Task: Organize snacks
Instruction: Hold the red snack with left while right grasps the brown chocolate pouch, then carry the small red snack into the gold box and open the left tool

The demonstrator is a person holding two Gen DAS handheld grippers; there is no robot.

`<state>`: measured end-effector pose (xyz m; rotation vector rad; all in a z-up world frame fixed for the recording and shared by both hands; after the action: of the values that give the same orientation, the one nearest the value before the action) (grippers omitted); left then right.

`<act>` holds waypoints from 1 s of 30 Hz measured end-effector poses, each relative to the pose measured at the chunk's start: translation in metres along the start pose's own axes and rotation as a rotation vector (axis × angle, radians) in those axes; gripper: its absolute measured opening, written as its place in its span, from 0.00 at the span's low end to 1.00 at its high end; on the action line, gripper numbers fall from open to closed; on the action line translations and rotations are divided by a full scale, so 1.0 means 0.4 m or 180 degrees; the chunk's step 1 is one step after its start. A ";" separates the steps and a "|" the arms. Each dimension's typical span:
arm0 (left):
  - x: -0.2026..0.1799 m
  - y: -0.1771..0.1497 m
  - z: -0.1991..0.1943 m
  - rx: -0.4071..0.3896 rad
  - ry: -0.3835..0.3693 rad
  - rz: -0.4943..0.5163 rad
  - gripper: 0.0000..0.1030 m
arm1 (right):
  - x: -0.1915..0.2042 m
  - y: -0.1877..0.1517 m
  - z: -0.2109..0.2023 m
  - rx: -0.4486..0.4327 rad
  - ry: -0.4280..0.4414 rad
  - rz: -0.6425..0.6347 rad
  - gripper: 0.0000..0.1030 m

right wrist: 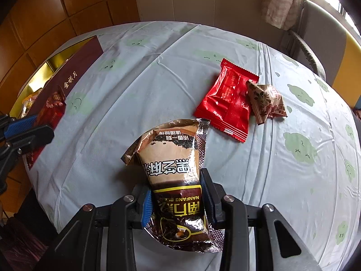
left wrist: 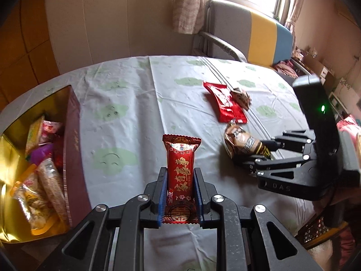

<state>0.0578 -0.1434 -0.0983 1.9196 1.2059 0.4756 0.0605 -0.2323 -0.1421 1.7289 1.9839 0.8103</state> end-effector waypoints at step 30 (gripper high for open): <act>0.694 -0.020 -0.210 -0.0113 0.1092 -0.1630 0.21 | 0.004 0.000 -0.001 -0.0022 -0.0007 -0.0001 0.38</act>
<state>0.1286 0.1372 -0.0805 1.4532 1.8287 0.5528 0.0600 -0.2307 -0.1415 1.7247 1.9776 0.8138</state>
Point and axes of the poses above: each gripper's, at about its wrist camera, not at the fingertips, and z roughly the way its jaws point, x to its left, y to its top, the point moved 9 cm from there along z, roughly the way its jaws point, and after that the axes turned 15 degrees about -x, right-handed, at the moved point
